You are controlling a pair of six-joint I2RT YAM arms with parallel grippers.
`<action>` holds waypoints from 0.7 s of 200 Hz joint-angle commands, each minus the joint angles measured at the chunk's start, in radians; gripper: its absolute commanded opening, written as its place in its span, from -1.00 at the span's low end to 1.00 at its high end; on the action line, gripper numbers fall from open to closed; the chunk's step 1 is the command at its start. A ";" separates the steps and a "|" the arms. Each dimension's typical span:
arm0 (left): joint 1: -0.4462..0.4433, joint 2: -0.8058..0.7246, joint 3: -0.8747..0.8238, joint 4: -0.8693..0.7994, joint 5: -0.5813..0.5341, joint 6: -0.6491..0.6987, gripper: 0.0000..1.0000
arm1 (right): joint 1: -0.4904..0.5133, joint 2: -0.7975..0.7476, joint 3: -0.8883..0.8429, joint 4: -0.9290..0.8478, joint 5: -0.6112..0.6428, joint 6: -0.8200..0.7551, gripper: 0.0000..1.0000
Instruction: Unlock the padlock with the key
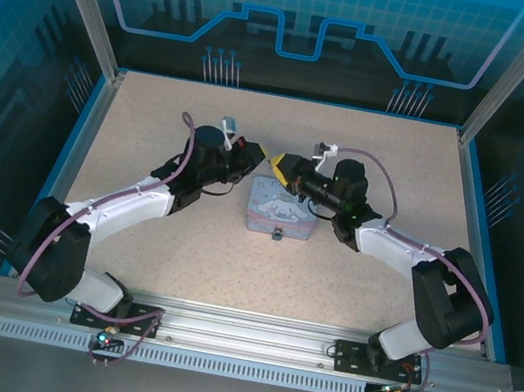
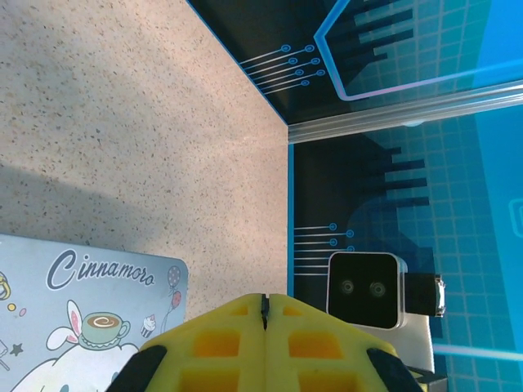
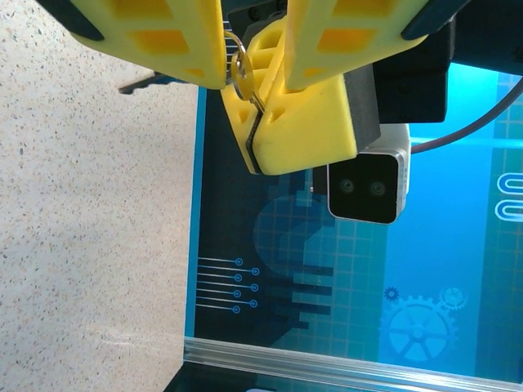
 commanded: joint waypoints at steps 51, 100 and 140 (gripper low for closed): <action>-0.001 -0.039 -0.023 0.019 -0.048 -0.006 -1.00 | 0.021 0.050 0.042 0.057 0.018 0.023 -0.57; -0.001 -0.044 -0.033 0.021 -0.054 -0.008 -1.00 | 0.023 0.066 0.059 0.061 0.018 0.027 -0.62; -0.001 -0.050 -0.034 0.019 -0.066 -0.010 -1.00 | 0.027 0.078 0.058 0.069 0.020 0.032 -0.67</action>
